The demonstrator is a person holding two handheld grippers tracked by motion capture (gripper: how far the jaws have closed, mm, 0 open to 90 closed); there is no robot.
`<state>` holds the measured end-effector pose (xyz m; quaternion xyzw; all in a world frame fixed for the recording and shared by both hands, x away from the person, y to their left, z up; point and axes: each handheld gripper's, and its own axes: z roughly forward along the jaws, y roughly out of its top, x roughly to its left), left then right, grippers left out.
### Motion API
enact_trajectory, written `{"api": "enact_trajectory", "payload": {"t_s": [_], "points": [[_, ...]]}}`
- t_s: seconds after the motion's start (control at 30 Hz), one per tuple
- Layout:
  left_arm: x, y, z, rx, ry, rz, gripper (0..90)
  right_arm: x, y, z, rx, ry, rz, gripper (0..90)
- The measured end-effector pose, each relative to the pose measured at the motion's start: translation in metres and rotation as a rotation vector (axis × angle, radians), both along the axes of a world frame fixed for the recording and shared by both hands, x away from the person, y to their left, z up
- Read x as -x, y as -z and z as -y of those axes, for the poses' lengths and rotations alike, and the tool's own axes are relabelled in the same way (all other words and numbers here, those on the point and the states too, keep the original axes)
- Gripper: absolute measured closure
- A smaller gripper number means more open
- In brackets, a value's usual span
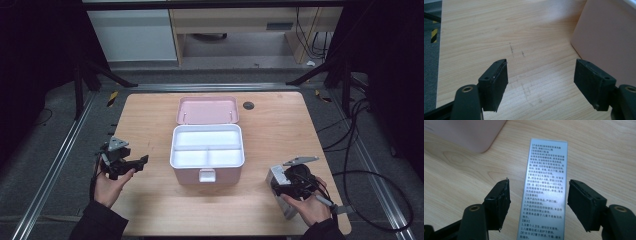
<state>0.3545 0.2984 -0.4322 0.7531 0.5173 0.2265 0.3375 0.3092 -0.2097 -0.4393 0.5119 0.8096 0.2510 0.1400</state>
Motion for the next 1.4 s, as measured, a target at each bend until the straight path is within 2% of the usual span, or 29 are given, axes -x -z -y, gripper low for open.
{"api": "enact_trajectory", "payload": {"t_s": [0.33,0.47,0.73,0.83,0.93,1.0,1.17,1.27,1.4], "points": [[-0.001,0.003,0.002,-0.008,0.007,-0.013,27.0,0.0,0.009,0.002,0.021,0.004,-0.052,42.1],[-0.001,0.003,0.002,-0.013,0.01,-0.017,27.0,-0.002,0.014,0.003,0.027,0.006,-0.077,49.4],[-0.002,0.005,0.003,-0.017,0.011,-0.02,27.2,-0.005,0.013,0.003,0.045,0.009,-0.099,54.9],[-0.002,0.005,0.003,-0.019,0.012,-0.021,27.3,-0.008,0.011,0.003,0.044,0.006,-0.092,55.0],[-0.003,0.005,0.003,-0.023,0.012,-0.022,27.4,-0.02,0.005,0.008,0.054,0.011,-0.048,55.1],[-0.003,0.006,0.003,-0.025,0.013,-0.025,27.4,-0.028,0.004,0.011,0.064,0.022,-0.037,55.0],[-0.004,0.007,0.002,-0.027,0.01,-0.028,27.4,-0.045,0.011,0.016,0.08,0.029,-0.047,54.9],[-0.004,0.008,0.003,-0.029,0.011,-0.03,27.4,-0.048,0.015,0.018,0.071,0.036,-0.06,54.8],[-0.004,0.008,0.004,-0.032,0.017,-0.032,27.3,-0.048,0.016,0.019,0.073,0.032,-0.05,51.9]]}}
